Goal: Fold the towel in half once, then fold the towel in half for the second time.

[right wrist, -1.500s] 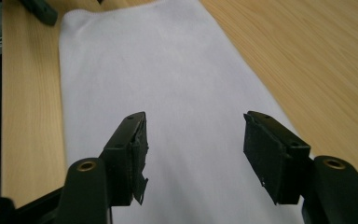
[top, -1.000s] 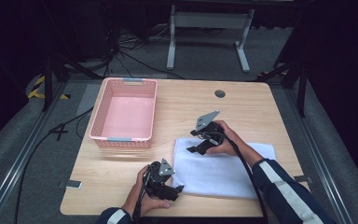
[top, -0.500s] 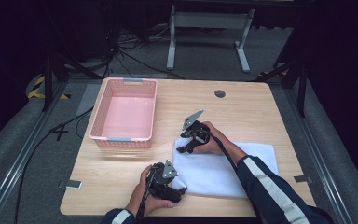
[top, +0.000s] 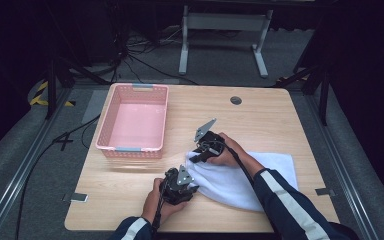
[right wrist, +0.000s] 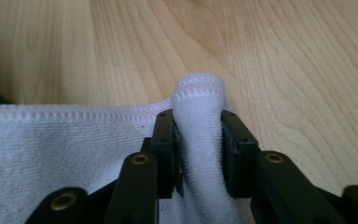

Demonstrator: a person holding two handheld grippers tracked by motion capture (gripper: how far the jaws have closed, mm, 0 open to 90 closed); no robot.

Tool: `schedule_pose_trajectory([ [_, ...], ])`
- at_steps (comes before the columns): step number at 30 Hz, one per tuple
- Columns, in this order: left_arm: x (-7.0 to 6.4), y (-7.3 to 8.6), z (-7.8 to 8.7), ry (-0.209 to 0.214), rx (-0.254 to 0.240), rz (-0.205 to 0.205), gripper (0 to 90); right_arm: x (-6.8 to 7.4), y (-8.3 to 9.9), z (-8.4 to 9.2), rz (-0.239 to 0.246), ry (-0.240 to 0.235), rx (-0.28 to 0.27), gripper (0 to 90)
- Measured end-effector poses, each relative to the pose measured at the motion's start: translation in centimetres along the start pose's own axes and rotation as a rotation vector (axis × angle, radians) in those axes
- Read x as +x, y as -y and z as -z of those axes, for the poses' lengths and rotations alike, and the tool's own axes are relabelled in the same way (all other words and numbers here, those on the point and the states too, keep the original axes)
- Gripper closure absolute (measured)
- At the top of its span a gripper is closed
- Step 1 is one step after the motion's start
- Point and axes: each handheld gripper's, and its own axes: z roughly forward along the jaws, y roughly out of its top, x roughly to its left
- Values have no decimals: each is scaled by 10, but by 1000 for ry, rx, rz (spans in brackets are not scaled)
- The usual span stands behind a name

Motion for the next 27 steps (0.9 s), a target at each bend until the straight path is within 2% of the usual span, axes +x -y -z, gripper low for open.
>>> schedule_pose_trajectory([
  [1, 2, 0, 1, 8, 12, 5, 754, 1, -1, 0, 5, 9, 2, 720],
  [3, 5, 2, 1, 26, -3, 22, 803, 2, -2, 0, 3, 18, 0, 728],
  [6, 6, 2, 3, 29, 6, -12, 820, 3, -3, -1, 10, 23, -4, 737],
  [8, 6, 3, 4, 37, 5, -8, 829, 4, -4, 0, 14, 24, -6, 744],
  [12, 7, 8, 11, 46, 10, -30, 839, 6, -6, 0, 15, 16, -24, 752],
  [16, 7, 12, 19, 40, 9, -33, 840, 11, -12, 3, 35, 8, -59, 755],
  [20, 9, 14, 23, 27, 12, -23, 840, 14, -19, 2, 56, 14, -63, 756],
  [22, 10, 17, 32, 12, 8, -31, 840, 18, -26, 1, 72, 14, -70, 758],
  [27, 12, 25, 47, -10, -10, -25, 840, 24, -37, 6, 84, -2, -130, 759],
])
